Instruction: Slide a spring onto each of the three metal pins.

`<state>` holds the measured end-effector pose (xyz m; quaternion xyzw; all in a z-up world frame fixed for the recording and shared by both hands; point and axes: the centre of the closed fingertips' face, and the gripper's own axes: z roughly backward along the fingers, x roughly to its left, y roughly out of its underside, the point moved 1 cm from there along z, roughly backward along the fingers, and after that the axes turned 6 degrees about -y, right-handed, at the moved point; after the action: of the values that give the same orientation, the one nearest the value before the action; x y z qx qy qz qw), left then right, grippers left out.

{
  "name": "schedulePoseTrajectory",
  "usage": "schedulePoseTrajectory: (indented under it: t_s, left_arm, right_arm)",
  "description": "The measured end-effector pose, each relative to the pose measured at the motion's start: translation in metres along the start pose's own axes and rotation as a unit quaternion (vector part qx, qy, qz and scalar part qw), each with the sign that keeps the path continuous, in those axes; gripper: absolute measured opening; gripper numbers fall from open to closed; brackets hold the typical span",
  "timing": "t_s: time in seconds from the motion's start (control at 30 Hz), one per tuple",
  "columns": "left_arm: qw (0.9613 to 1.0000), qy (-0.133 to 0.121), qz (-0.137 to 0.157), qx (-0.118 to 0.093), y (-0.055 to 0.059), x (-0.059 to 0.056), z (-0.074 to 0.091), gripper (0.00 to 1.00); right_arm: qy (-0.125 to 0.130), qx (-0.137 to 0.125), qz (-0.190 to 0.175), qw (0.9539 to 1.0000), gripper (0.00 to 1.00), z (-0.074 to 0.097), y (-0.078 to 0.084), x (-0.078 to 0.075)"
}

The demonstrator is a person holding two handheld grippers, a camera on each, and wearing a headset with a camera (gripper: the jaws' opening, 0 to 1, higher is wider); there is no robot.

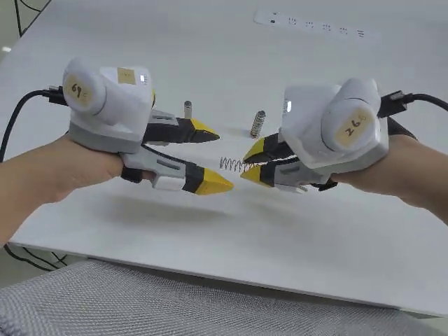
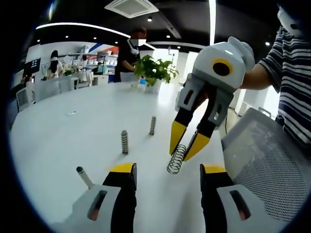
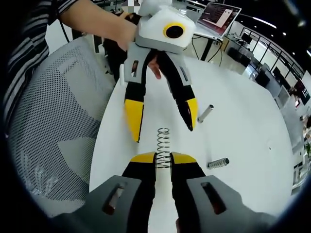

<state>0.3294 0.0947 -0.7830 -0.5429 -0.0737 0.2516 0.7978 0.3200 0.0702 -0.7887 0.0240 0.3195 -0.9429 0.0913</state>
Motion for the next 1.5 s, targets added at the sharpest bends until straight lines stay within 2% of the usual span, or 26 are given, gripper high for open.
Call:
schedulePoseTrajectory:
  t_s: [0.3,0.37,0.67,1.0,1.23,1.5]
  left_arm:
    - [0.9994,0.030,-0.010,-0.014,-0.008,-0.010,-0.005,0.28]
    - [0.9990,0.038,-0.012,-0.018,-0.009,-0.012,-0.005,0.21]
    - [0.9985,0.047,-0.017,-0.021,-0.009,-0.016,-0.006,0.11]
    - [0.9978,0.052,-0.027,-0.030,-0.012,-0.018,-0.003,0.09]
    - [0.9972,0.064,-0.025,-0.030,-0.014,-0.022,-0.003,0.08]
    - [0.9969,0.071,-0.026,-0.023,-0.012,-0.022,-0.003,0.08]
  right_arm:
    - [0.003,-0.005,0.003,1.0000,0.13,0.005,-0.004,-0.001]
    - [0.002,-0.005,0.005,1.0000,0.13,0.006,-0.004,0.000]
    - [0.002,-0.012,0.008,0.9999,0.13,0.008,-0.007,0.002]
    - [0.003,-0.020,0.004,0.9998,0.13,0.010,-0.009,0.002]
    - [0.005,-0.033,-0.017,0.9993,0.13,0.011,-0.010,0.004]
    - [0.005,-0.024,-0.020,0.9995,0.18,0.016,0.003,0.008]
